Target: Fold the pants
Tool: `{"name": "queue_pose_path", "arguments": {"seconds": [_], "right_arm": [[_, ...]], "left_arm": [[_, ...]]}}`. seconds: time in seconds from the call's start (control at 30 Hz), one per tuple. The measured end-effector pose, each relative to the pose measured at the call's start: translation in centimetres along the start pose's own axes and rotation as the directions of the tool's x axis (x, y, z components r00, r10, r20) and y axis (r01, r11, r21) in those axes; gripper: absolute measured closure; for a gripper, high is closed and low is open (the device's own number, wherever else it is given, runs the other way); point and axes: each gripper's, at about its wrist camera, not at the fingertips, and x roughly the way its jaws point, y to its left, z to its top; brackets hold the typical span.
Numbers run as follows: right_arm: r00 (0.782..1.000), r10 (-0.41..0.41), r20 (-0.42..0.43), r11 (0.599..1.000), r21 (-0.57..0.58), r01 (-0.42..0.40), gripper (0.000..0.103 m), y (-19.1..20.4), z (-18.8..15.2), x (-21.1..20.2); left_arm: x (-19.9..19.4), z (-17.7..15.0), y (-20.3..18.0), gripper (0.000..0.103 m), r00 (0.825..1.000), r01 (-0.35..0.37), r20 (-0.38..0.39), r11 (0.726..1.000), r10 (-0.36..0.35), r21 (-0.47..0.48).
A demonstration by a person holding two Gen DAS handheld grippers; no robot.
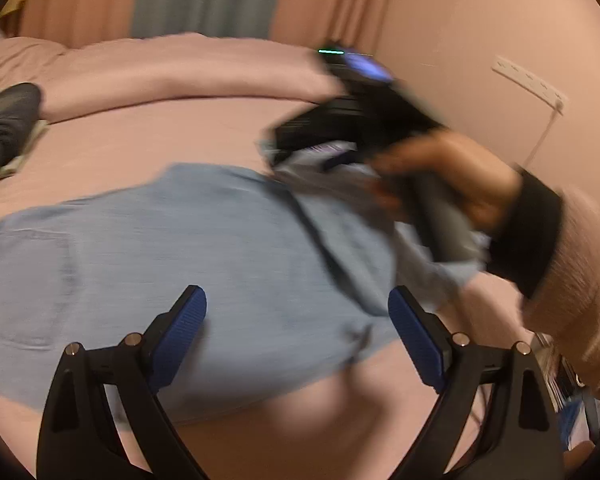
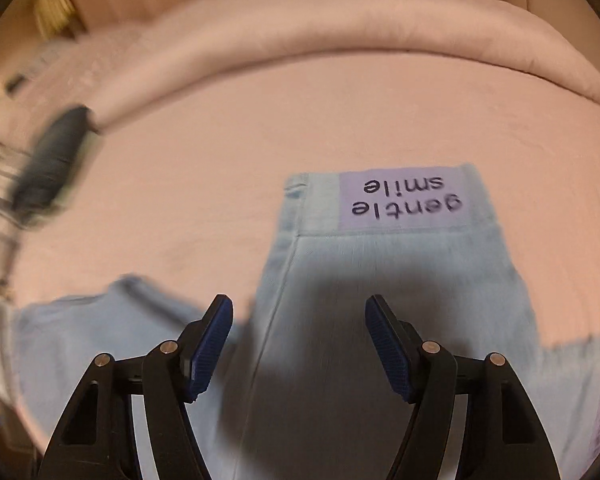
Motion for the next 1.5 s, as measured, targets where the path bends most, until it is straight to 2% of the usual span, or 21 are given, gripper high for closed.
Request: {"name": "queue_pose_path", "arguments": {"seconds": [0.1, 0.13, 0.17, 0.2, 0.23, 0.37, 0.47, 0.5, 0.63, 0.83, 0.9, 0.97, 1.03, 1.1, 1.13, 1.2, 1.23, 1.27, 1.33, 1.4, 1.5], "right_arm": [[0.995, -0.1, -0.026, 0.993, -0.067, 0.098, 0.036, 1.3, 0.4, 2.0], [0.992, -0.13, 0.0, 0.984, -0.119, 0.129, 0.05, 2.0, 0.3, 2.0], [0.992, -0.122, 0.013, 0.983, -0.139, 0.123, 0.076, 2.1, 0.2, 1.9], [0.995, -0.1, 0.022, 0.986, -0.136, 0.102, 0.092, 1.9, 0.1, 1.5], [0.997, -0.066, 0.03, 0.992, -0.104, 0.068, 0.097, 1.0, 0.1, 0.8], [0.98, 0.106, 0.166, 0.993, 0.032, -0.113, 0.097, -3.8, -1.3, -4.9], [0.924, 0.161, 0.346, 0.976, 0.086, -0.202, 0.097, -8.0, -4.6, -11.9], [0.892, 0.187, 0.412, 0.962, 0.107, -0.251, 0.097, -9.9, -6.5, -14.3], [0.845, 0.142, 0.516, 0.936, 0.208, -0.284, 0.097, -15.2, -13.9, -18.1], [0.894, 0.205, 0.398, 0.783, 0.481, -0.394, 0.094, -22.5, -22.6, -13.0], [0.878, 0.239, 0.414, 0.732, 0.517, -0.443, 0.087, -22.8, -23.4, -12.2], [0.851, 0.255, 0.459, 0.692, 0.528, -0.492, 0.058, -23.4, -23.7, -12.6], [0.824, 0.258, 0.504, 0.661, 0.53, -0.531, 0.047, -24.1, -23.4, -13.0], [0.832, 0.232, 0.503, 0.664, 0.544, -0.514, 0.047, -24.3, -22.8, -13.4], [0.86, 0.192, 0.472, 0.688, 0.56, -0.461, 0.05, -24.3, -22.0, -13.5], [0.895, 0.147, 0.421, 0.723, 0.572, -0.388, 0.083, -24.1, -20.9, -13.3], [0.899, 0.145, 0.413, 0.742, 0.556, -0.375, 0.093, -23.8, -19.8, -13.6], [0.896, 0.155, 0.416, 0.767, 0.521, -0.375, 0.094, -23.2, -18.4, -14.2], [0.875, 0.164, 0.455, 0.836, 0.407, -0.368, 0.094, -21.2, -15.0, -16.8], [0.827, 0.195, 0.528, 0.864, 0.306, -0.399, 0.094, -19.9, -13.2, -19.5], [0.712, 0.225, 0.665, 0.875, 0.184, -0.448, 0.094, -17.7, -11.9, -24.9]], "left_arm": [[1.7, -0.1, -2.1, 0.014, 0.999, 0.023, -0.045, 0.999, -0.021, 0.043], [2.1, -0.1, -2.6, 0.015, 0.998, 0.027, -0.054, 0.998, -0.024, 0.056], [2.6, -0.1, -3.3, 0.016, 0.998, 0.029, -0.064, 0.997, -0.025, 0.069], [2.7, -0.1, -3.5, 0.018, 0.997, 0.027, -0.07, 0.997, -0.022, 0.073], [3.0, -0.1, -3.9, 0.018, 0.997, 0.023, -0.077, 0.997, -0.018, 0.075], [3.4, 0.3, -4.8, 0.022, 0.997, 0.004, -0.074, 0.996, 0.003, 0.094], [3.5, 0.7, -5.7, 0.029, 0.997, -0.012, -0.072, 0.993, 0.021, 0.117], [3.5, 0.7, -5.9, 0.03, 0.997, -0.017, -0.067, 0.993, 0.025, 0.121], [3.8, 0.7, -6.1, 0.03, 0.997, -0.026, -0.073, 0.993, 0.034, 0.111], [4.2, 0.5, -4.6, 0.03, 0.992, -0.045, -0.111, 0.995, 0.054, 0.087], [4.4, 0.6, -4.7, 0.03, 0.991, -0.053, -0.118, 0.995, 0.064, 0.089], [3.9, 0.5, -4.8, 0.03, 0.991, -0.048, -0.124, 0.995, 0.058, 0.085], [2.8, 0.3, -4.9, 0.029, 0.993, -0.018, -0.114, 0.996, 0.028, 0.084], [1.6, 0.1, -5.1, 0.029, 0.995, -0.005, -0.096, 0.996, 0.013, 0.087], [1.0, 0.4, -5.2, 0.029, 0.997, 0.006, -0.083, 0.997, 0.001, 0.082], [0.1, 1.5, -4.8, 0.029, 0.998, 0.036, -0.049, 0.998, -0.034, 0.047], [-0.5, 2.2, -4.4, 0.029, 0.998, 0.054, -0.022, 0.998, -0.054, 0.02], [-1.1, 2.6, -4.1, 0.028, 0.998, 0.068, 0.003, 0.998, -0.068, -0.001], [-1.7, 3.9, -3.2, 0.025, 0.996, 0.069, 0.053, 0.997, -0.067, -0.033], [-0.8, 4.6, -2.6, 0.024, 0.998, 0.009, 0.054, 1.0, -0.008, -0.029], [2.1, 4.4, -0.9, 0.026, 0.995, -0.103, -0.014, 0.993, 0.102, -0.058]]}}
